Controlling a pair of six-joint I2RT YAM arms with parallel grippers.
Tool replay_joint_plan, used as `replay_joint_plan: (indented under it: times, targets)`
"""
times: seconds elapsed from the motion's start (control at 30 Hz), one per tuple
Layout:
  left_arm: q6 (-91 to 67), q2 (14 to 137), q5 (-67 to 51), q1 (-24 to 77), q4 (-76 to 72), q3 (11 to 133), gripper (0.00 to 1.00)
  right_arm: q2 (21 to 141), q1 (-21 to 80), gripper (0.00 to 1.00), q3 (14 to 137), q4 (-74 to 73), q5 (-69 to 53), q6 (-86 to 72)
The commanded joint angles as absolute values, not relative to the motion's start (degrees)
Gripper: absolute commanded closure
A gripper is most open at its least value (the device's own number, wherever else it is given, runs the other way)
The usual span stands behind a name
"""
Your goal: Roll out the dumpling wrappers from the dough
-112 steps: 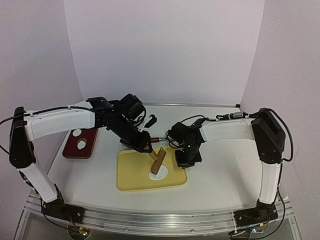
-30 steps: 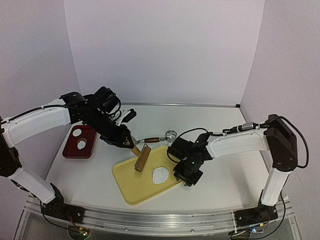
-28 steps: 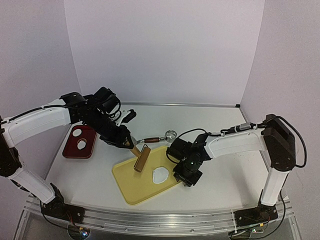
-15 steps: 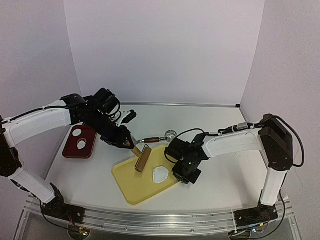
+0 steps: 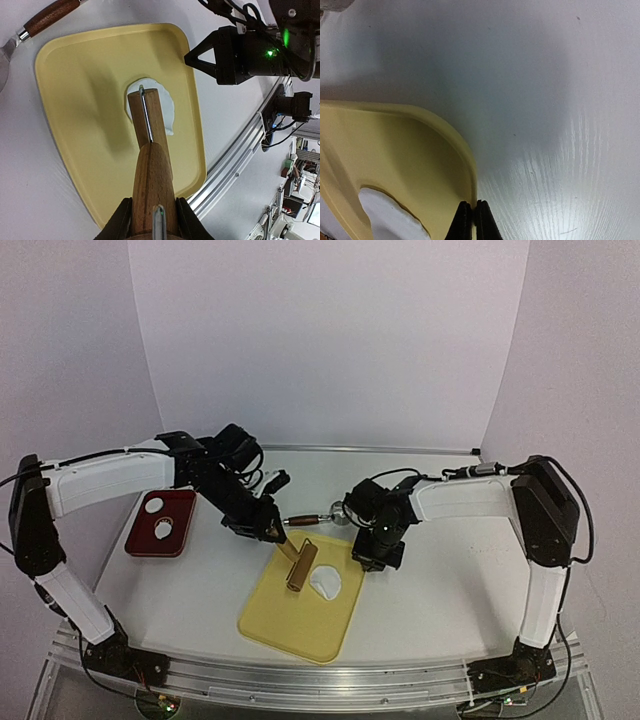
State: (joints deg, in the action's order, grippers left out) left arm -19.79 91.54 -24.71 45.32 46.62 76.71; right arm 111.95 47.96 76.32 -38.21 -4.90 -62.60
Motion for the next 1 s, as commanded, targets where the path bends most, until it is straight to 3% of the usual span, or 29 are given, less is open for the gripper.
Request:
replay_joint_plan:
  times: [0.0, 0.43, 0.97]
  targets:
    - [-23.17, 94.95, -27.87, 44.98, 42.29, 83.7, 1.0, 115.37, 45.06, 1.0, 83.83, -39.06, -8.07, -46.53]
    - [-32.08, 108.91, -27.31, 44.21, 46.54, 97.4, 1.0, 123.21, 41.69, 1.0, 92.1, -41.83, -12.52, -35.65]
    - [-35.55, 110.23, -26.12, 44.3, 43.94, 92.49, 1.0, 124.56, 40.96, 1.0, 93.37, -42.71, -14.46, -32.23]
